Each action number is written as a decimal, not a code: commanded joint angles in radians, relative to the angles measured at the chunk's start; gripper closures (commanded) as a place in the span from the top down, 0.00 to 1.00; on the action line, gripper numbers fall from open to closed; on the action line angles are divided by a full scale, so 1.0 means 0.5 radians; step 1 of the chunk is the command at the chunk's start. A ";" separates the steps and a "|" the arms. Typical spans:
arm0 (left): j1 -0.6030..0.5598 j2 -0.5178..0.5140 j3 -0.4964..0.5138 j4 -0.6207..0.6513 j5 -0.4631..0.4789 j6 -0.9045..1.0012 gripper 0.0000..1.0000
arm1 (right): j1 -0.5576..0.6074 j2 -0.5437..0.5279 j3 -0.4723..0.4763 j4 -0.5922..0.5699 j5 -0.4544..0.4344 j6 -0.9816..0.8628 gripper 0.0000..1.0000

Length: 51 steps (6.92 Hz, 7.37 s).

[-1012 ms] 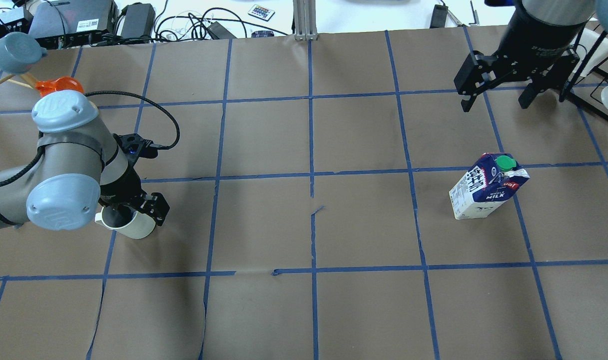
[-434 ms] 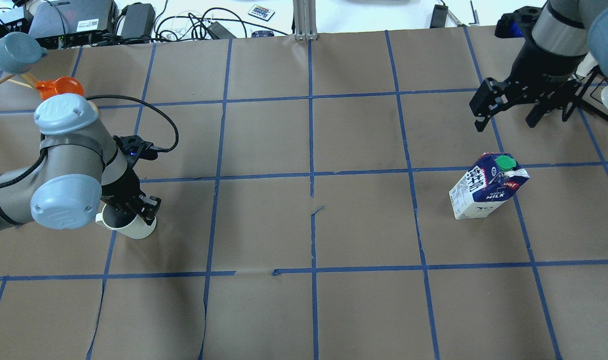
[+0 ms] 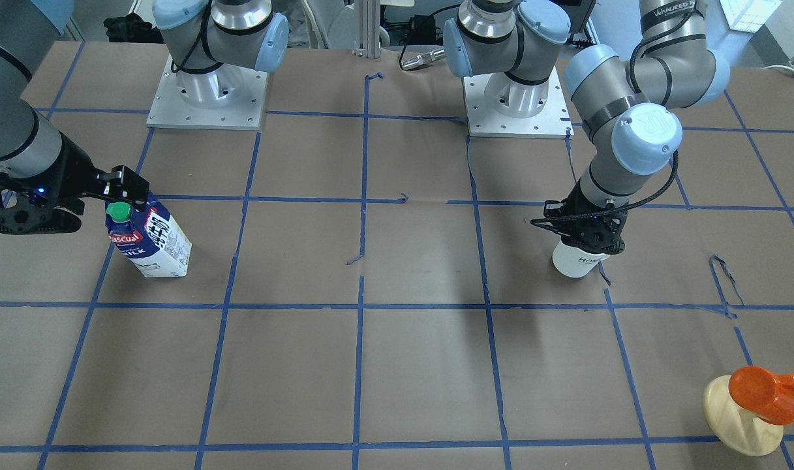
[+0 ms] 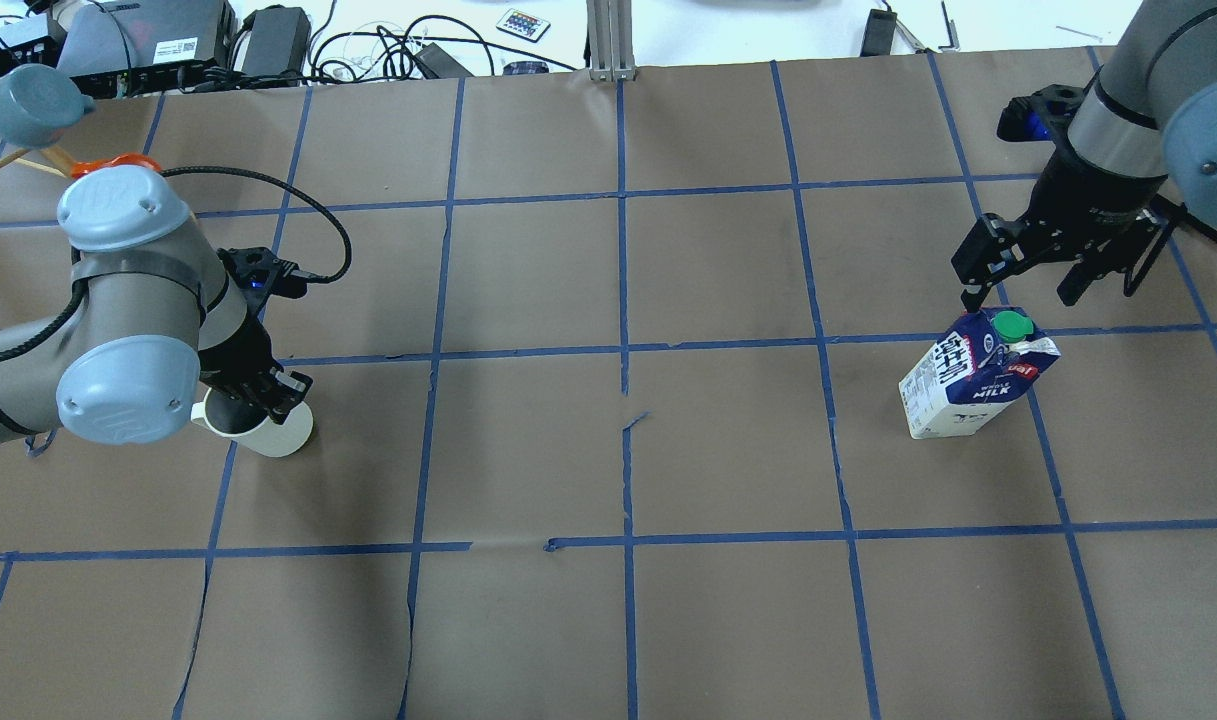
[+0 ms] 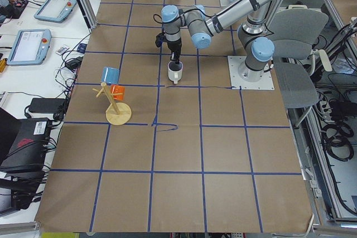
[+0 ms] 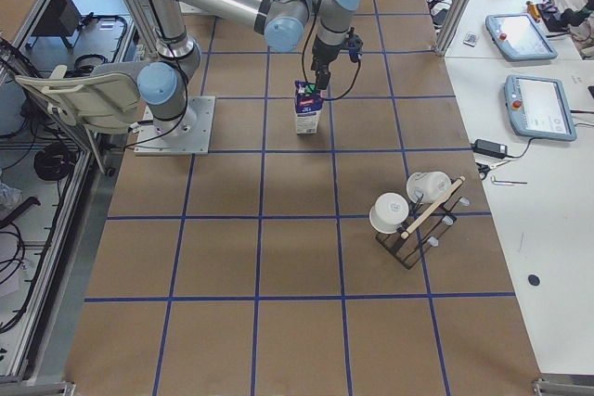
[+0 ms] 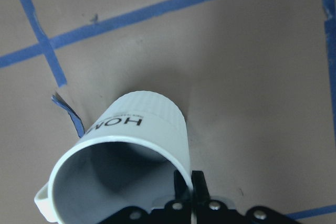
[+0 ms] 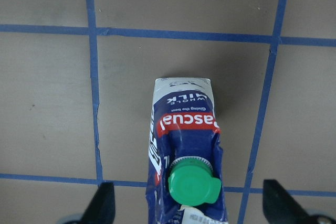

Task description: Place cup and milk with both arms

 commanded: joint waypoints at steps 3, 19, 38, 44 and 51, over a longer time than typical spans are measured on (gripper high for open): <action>-0.625 -0.126 0.366 -0.186 -0.267 -0.741 0.00 | -0.004 0.044 0.062 -0.012 -0.001 -0.012 1.00; -1.100 -0.213 0.879 -0.318 -0.367 -1.540 0.95 | 0.014 0.060 -0.024 0.094 0.002 0.085 0.11; -0.394 0.300 0.888 -0.830 -0.308 -1.166 1.00 | 0.993 0.238 -0.165 -0.003 0.392 1.110 0.20; -0.397 0.303 0.882 -0.833 -0.308 -1.166 1.00 | 0.938 0.189 -0.254 0.021 0.346 1.086 1.00; -0.397 0.303 0.882 -0.833 -0.311 -1.166 1.00 | 0.505 -0.222 -0.377 0.355 0.104 0.810 1.00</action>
